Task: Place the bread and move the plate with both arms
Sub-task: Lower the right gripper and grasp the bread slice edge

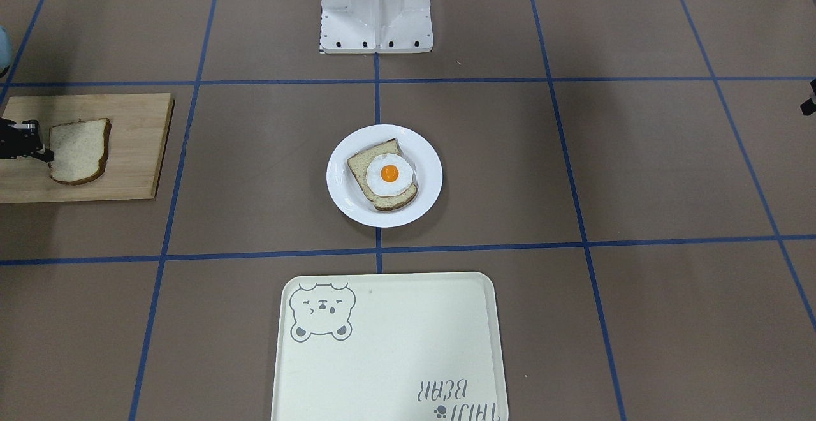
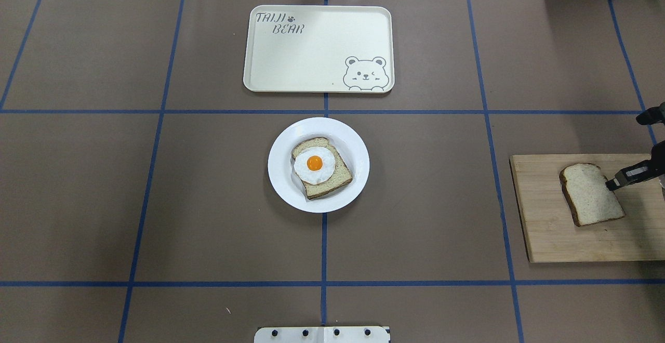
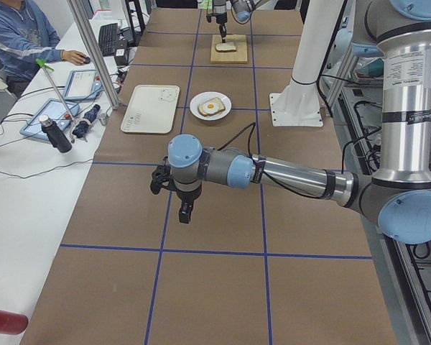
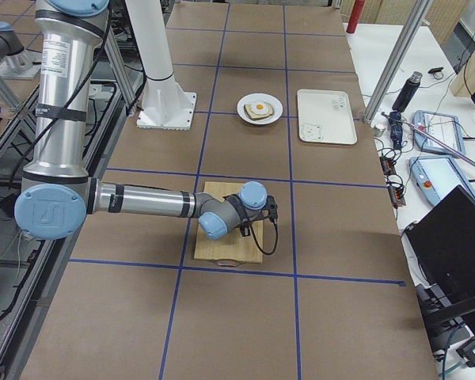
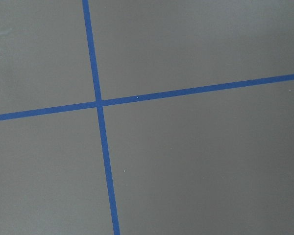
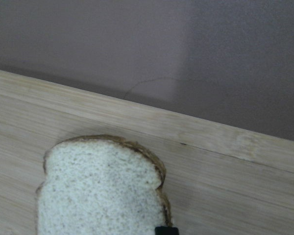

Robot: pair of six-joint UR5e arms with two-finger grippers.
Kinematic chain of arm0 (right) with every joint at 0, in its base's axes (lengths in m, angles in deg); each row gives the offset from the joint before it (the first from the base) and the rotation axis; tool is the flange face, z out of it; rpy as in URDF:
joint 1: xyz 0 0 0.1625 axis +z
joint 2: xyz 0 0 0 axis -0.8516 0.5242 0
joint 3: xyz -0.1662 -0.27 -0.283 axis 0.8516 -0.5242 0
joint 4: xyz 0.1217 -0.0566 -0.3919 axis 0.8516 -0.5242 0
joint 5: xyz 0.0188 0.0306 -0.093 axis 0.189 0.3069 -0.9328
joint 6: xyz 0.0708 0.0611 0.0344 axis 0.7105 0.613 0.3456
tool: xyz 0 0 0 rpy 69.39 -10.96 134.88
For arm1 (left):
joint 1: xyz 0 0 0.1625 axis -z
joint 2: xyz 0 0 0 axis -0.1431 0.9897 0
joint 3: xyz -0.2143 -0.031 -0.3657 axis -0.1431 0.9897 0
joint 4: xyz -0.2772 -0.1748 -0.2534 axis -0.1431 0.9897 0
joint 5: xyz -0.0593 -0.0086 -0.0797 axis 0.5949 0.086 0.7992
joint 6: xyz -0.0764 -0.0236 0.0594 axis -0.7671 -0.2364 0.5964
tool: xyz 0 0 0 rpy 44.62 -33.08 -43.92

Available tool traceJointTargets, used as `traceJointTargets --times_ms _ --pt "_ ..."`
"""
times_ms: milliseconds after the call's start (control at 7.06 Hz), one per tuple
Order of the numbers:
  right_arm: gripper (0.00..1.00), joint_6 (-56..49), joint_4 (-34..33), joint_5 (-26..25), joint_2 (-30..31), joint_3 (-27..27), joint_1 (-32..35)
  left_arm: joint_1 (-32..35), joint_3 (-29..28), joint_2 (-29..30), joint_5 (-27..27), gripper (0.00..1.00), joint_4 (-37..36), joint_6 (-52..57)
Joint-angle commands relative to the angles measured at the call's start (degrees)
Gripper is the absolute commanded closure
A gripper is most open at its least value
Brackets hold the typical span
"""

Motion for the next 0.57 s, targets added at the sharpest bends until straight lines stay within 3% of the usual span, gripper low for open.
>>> traceJointTargets --times_ms 0,142,425 --pt "1.00 2.4 3.6 0.2 0.5 1.2 0.1 0.0 0.4 0.0 0.0 0.02 -0.2 0.0" --pt "1.00 7.3 3.8 1.4 0.5 4.7 0.2 0.0 0.4 0.1 0.0 0.02 -0.2 0.0" --pt "1.00 13.3 3.8 7.9 -0.5 6.0 2.8 0.0 0.1 0.9 0.0 0.02 -0.2 0.0"
